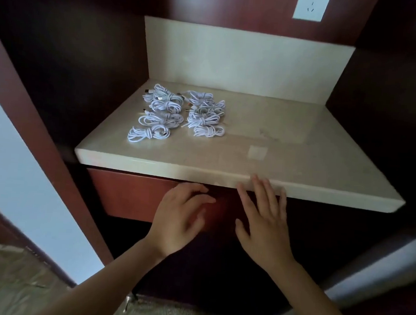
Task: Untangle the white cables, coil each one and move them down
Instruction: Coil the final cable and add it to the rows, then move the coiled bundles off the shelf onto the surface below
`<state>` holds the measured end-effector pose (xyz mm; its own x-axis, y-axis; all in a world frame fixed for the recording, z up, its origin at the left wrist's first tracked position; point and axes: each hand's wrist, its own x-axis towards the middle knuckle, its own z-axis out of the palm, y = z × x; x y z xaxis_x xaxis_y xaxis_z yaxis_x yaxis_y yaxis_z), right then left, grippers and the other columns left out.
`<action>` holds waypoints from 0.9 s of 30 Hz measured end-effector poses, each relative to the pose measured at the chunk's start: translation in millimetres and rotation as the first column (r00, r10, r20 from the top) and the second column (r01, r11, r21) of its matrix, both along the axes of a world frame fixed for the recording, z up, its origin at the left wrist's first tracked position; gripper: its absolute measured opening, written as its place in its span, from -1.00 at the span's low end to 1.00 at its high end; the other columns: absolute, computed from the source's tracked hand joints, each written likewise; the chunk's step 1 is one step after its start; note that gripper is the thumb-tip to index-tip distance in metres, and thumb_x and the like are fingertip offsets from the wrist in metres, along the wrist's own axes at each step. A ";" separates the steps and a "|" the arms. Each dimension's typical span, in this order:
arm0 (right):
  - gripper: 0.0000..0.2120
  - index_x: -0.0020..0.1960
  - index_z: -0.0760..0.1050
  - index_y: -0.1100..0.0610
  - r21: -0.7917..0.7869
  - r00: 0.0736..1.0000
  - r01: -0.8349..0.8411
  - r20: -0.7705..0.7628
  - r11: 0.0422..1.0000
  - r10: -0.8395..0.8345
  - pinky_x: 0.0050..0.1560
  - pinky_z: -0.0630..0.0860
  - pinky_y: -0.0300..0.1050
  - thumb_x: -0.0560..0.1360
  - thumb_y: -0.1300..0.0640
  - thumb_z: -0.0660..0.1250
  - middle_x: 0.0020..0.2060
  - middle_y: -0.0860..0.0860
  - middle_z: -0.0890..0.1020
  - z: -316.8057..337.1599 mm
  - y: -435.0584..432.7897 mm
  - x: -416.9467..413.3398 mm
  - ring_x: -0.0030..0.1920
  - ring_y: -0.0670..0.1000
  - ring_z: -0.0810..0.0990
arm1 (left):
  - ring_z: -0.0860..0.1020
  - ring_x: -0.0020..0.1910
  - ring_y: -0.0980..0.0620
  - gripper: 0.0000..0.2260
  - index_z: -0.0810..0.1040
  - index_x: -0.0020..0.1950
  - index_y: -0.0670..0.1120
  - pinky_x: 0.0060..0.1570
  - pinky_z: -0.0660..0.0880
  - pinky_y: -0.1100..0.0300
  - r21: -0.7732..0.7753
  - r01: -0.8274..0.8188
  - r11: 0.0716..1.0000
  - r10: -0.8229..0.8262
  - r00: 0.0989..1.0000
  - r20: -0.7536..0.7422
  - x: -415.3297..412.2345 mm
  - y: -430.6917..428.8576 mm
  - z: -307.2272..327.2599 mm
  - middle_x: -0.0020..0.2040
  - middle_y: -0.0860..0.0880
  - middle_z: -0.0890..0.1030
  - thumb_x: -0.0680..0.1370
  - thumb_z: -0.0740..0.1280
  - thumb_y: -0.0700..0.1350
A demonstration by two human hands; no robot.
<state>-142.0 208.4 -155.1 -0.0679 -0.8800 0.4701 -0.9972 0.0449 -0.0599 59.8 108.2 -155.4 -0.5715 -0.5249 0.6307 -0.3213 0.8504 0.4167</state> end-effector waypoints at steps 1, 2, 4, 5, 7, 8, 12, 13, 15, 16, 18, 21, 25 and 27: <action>-0.35 0.55 0.23 0.06 0.010 1.000 -0.003 0.027 1.000 0.003 0.52 0.01 0.29 0.47 0.01 0.21 0.57 0.13 0.11 -8.0 5.3 3.3 0.58 0.12 0.01 | 0.54 0.12 0.14 -0.74 0.62 0.12 0.00 0.12 0.44 0.24 0.137 0.005 0.991 -0.004 1.000 -0.012 2.0 5.0 -5.2 0.11 0.09 0.56 0.46 0.26 -0.11; -0.38 0.53 0.26 0.05 0.028 0.998 -0.002 0.070 1.000 0.000 0.52 0.05 0.25 0.48 0.03 0.24 0.56 0.11 0.14 -16.2 9.9 6.4 0.57 0.12 0.06 | 0.55 0.05 0.21 -0.78 0.59 0.10 0.05 0.06 0.47 0.25 0.294 -0.010 0.956 0.016 1.000 -0.020 3.3 8.3 -11.8 0.06 0.15 0.57 0.49 0.27 -0.09; -0.45 0.49 0.33 0.03 0.110 0.975 0.047 0.209 0.993 -0.070 0.49 0.21 0.11 0.51 0.05 0.31 0.49 0.06 0.27 -30.2 17.1 12.5 0.50 0.10 0.23 | 0.55 0.01 0.25 -0.86 0.56 0.10 0.08 0.09 0.49 0.22 0.595 -0.095 0.798 0.098 0.995 0.027 2.1 10.4 -24.5 0.06 0.16 0.58 0.56 0.30 -0.07; -0.48 0.47 0.35 0.02 0.170 0.943 0.075 0.307 0.983 -0.126 0.45 0.29 0.03 0.52 0.05 0.32 0.44 0.03 0.33 -37.7 18.1 14.6 0.44 0.08 0.31 | 0.55 0.04 0.19 -0.85 0.56 0.14 0.04 0.15 0.47 0.20 0.727 -0.142 0.671 0.134 0.989 0.069 -0.8 8.5 -29.4 0.11 0.10 0.59 0.58 0.31 -0.05; -0.53 0.44 0.38 0.04 0.323 0.743 0.109 0.602 0.940 -0.293 0.39 0.34 -0.03 0.56 0.02 0.32 0.38 0.01 0.39 -42.7 14.1 19.7 0.39 0.04 0.38 | 0.53 0.13 0.03 -0.67 0.49 0.27 -0.07 0.19 0.44 0.10 0.948 -0.153 0.281 0.183 0.978 0.104 -7.0 1.0 -37.9 0.23 -0.07 0.57 0.59 0.30 0.08; -0.54 0.43 0.38 0.07 0.392 0.530 0.107 0.755 0.914 -0.386 0.38 0.35 -0.03 0.57 0.00 0.31 0.38 0.03 0.40 -41.0 10.6 22.1 0.38 0.04 0.40 | 0.52 0.19 -0.05 -0.55 0.43 0.35 -0.08 0.18 0.46 0.03 0.994 -0.095 0.054 0.205 0.975 0.082 -9.2 -1.8 -40.5 0.27 -0.11 0.53 0.57 0.29 0.15; -0.52 0.47 0.32 0.12 0.486 -0.285 -0.001 0.837 0.874 -0.466 0.31 0.40 0.05 0.61 -0.02 0.27 0.40 0.13 0.41 -38.5 -6.0 25.0 0.32 0.09 0.46 | 0.36 0.42 -0.22 -0.23 0.17 0.55 -0.12 0.14 0.47 -0.10 0.909 0.232 -0.347 0.412 0.908 -0.075 -17.1 -9.8 -50.0 0.48 -0.24 0.30 0.50 0.31 0.26; -0.50 0.50 0.28 0.12 0.468 -0.418 0.000 0.802 0.884 -0.425 0.31 0.41 0.09 0.61 0.00 0.26 0.42 0.17 0.38 -39.5 -10.2 24.7 0.35 0.14 0.44 | 0.32 0.45 -0.23 -0.19 0.14 0.56 -0.13 0.15 0.45 -0.12 0.887 0.291 -0.359 0.466 0.879 -0.100 -19.8 -11.3 -53.3 0.51 -0.24 0.26 0.49 0.33 0.27; -0.43 0.54 0.19 0.15 0.434 -0.607 0.038 0.725 0.900 -0.324 0.31 0.40 0.11 0.61 0.03 0.27 0.46 0.24 0.32 -43.6 -19.9 23.2 0.41 0.20 0.39 | 0.27 0.48 -0.20 -0.18 0.13 0.57 -0.11 0.20 0.42 -0.12 0.863 0.360 -0.355 0.517 0.844 -0.139 -26.1 -11.9 -58.4 0.53 -0.22 0.23 0.48 0.32 0.29; -0.41 0.55 0.15 0.17 0.430 -0.666 0.062 0.690 0.901 -0.283 0.31 0.40 0.11 0.61 0.05 0.28 0.47 0.26 0.30 -45.2 -24.9 22.8 0.43 0.21 0.37 | 0.27 0.48 -0.18 -0.21 0.15 0.56 -0.09 0.24 0.40 -0.11 0.854 0.391 -0.344 0.523 0.835 -0.172 -28.3 -11.2 -61.9 0.53 -0.20 0.24 0.49 0.30 0.30; -0.38 0.55 0.12 0.20 0.434 -0.743 0.090 0.629 0.896 -0.230 0.36 0.38 0.12 0.59 0.08 0.30 0.46 0.29 0.28 -48.0 -31.7 22.3 0.43 0.22 0.36 | 0.35 0.44 -0.15 -0.37 0.29 0.48 -0.01 0.32 0.35 -0.10 0.832 0.456 -0.315 0.543 0.806 -0.236 -32.2 -8.9 -66.6 0.49 -0.13 0.33 0.51 0.29 0.27; -0.39 0.53 0.15 0.24 0.461 -0.792 0.097 0.572 0.882 -0.212 0.38 0.39 0.11 0.58 0.12 0.31 0.42 0.30 0.30 -53.4 -37.1 19.4 0.42 0.23 0.37 | 0.49 0.28 -0.11 -0.67 0.47 0.20 0.05 0.39 0.30 -0.12 0.813 0.517 -0.268 0.617 0.740 -0.268 -39.7 -8.0 -69.5 0.31 -0.03 0.48 0.52 0.29 0.19; -0.47 0.46 0.23 0.29 0.490 -0.833 0.110 0.520 0.865 -0.189 0.32 0.41 0.09 0.57 0.17 0.30 0.35 0.30 0.34 -65.0 -43.3 14.9 0.38 0.21 0.39 | 0.53 0.02 -0.08 -0.76 0.50 0.01 -0.02 0.26 0.36 -0.08 0.702 0.655 -0.279 0.726 0.622 -0.293 -46.3 -12.5 -76.4 0.03 -0.01 0.50 0.43 0.33 0.08; -0.58 0.38 0.30 0.30 0.497 -0.846 0.119 0.504 0.859 -0.174 0.33 0.41 0.07 0.57 0.21 0.28 0.29 0.28 0.38 -70.1 -45.9 12.7 0.38 0.20 0.39 | 0.52 -0.04 -0.10 -0.90 0.49 -0.10 -0.05 0.20 0.36 -0.04 0.689 0.664 -0.290 0.771 0.589 -0.244 -49.9 -13.7 -77.6 -0.06 -0.05 0.51 0.45 0.24 -0.07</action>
<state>-129.3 162.5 -225.1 -0.2919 -0.5186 -0.8037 0.8799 0.1837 -0.4381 9.9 94.6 -233.0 -0.3948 -0.6464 -0.6529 0.5678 -0.7303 0.3798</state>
